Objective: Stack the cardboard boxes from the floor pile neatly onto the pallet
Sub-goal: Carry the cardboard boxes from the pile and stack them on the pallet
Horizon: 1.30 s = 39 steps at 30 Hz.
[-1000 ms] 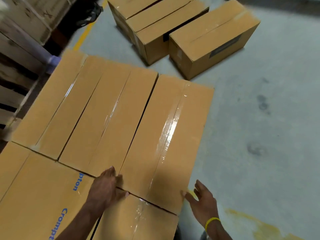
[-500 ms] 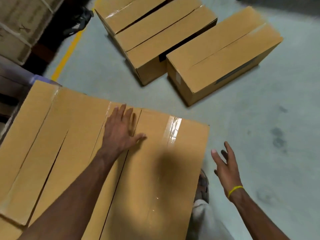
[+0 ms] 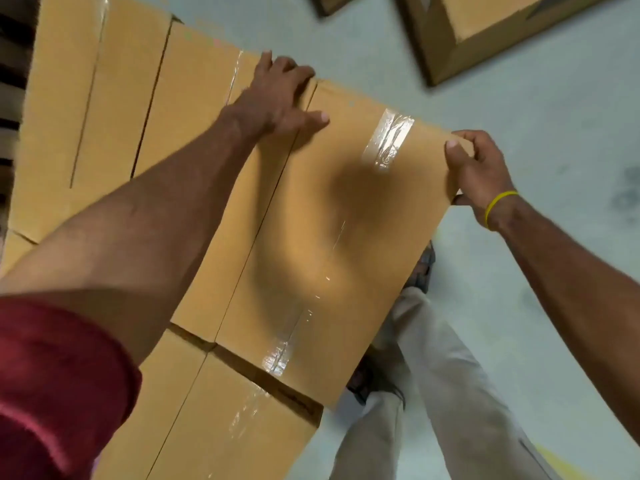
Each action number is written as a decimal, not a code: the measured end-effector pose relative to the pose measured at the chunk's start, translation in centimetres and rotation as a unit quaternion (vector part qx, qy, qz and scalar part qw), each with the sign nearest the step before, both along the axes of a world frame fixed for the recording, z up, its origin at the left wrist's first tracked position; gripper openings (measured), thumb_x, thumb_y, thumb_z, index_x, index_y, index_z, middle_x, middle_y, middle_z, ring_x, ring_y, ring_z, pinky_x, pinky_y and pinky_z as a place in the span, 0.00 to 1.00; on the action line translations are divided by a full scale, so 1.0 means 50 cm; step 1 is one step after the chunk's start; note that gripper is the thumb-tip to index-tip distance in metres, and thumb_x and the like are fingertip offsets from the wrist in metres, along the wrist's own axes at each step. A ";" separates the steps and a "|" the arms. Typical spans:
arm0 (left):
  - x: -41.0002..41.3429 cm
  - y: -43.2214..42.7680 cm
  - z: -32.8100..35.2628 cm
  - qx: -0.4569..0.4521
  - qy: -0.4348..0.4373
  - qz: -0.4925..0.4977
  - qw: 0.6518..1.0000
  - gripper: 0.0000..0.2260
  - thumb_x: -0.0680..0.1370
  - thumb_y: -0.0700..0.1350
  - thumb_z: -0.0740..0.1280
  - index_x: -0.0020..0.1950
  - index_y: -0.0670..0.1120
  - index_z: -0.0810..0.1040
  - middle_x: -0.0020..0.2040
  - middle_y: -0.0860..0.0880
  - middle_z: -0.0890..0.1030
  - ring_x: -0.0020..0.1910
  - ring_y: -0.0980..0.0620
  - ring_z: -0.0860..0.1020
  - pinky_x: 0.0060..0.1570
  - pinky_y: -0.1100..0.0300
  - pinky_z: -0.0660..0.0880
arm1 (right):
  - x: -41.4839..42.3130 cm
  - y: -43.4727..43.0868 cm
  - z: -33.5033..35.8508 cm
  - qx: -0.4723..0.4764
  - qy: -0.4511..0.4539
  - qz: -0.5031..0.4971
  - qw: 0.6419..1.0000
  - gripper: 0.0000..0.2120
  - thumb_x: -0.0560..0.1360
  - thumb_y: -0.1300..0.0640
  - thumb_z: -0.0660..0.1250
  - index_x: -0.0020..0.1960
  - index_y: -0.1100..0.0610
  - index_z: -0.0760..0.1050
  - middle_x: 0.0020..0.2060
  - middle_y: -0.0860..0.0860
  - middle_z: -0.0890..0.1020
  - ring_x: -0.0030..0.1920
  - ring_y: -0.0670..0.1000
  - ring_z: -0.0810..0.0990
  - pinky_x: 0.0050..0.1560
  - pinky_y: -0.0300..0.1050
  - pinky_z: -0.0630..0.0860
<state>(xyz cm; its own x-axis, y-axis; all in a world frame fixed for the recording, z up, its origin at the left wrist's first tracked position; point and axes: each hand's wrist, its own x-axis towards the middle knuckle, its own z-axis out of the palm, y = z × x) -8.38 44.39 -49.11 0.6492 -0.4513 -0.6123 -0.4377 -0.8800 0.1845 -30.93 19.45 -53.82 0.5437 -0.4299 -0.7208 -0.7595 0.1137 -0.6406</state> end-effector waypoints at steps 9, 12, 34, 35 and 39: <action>-0.063 0.024 -0.032 0.002 -0.050 -0.024 0.998 0.42 0.75 0.69 0.68 0.83 0.53 0.59 0.82 0.44 0.59 0.82 0.38 0.52 0.77 0.33 0.59 | -0.075 0.040 -0.022 -0.023 -0.011 -0.003 1.000 0.06 0.72 0.37 0.65 0.49 0.34 0.75 0.61 0.47 0.79 0.58 0.53 0.80 0.34 0.55 0.82; -0.076 0.020 -0.023 0.001 -0.050 -0.027 0.998 0.42 0.75 0.68 0.68 0.84 0.53 0.59 0.82 0.45 0.58 0.82 0.38 0.52 0.77 0.33 0.59 | -0.089 0.043 -0.019 -0.023 -0.010 -0.012 1.000 0.08 0.74 0.38 0.65 0.52 0.37 0.75 0.62 0.47 0.78 0.58 0.51 0.80 0.34 0.53 0.82; -0.068 0.001 -0.030 0.010 -0.004 -0.057 0.998 0.42 0.73 0.68 0.72 0.81 0.59 0.58 0.81 0.43 0.55 0.82 0.34 0.42 0.69 0.21 0.60 | -0.100 0.030 -0.016 -0.017 -0.018 -0.010 1.000 0.10 0.74 0.38 0.66 0.53 0.38 0.77 0.54 0.43 0.80 0.56 0.53 0.80 0.51 0.62 0.83; -0.068 -0.001 -0.029 0.010 -0.003 -0.054 0.998 0.41 0.73 0.68 0.72 0.81 0.59 0.58 0.80 0.43 0.56 0.82 0.34 0.42 0.69 0.20 0.59 | -0.100 0.026 -0.016 -0.019 -0.020 -0.005 1.000 0.11 0.72 0.37 0.66 0.52 0.37 0.78 0.53 0.42 0.81 0.56 0.53 0.80 0.54 0.63 0.81; -0.071 -0.009 -0.026 0.012 -0.005 -0.051 0.999 0.41 0.72 0.68 0.72 0.80 0.58 0.59 0.80 0.43 0.56 0.82 0.34 0.42 0.68 0.18 0.58 | -0.097 0.016 -0.011 -0.009 -0.025 -0.006 1.000 0.13 0.71 0.37 0.68 0.53 0.40 0.79 0.53 0.43 0.82 0.55 0.55 0.81 0.56 0.63 0.80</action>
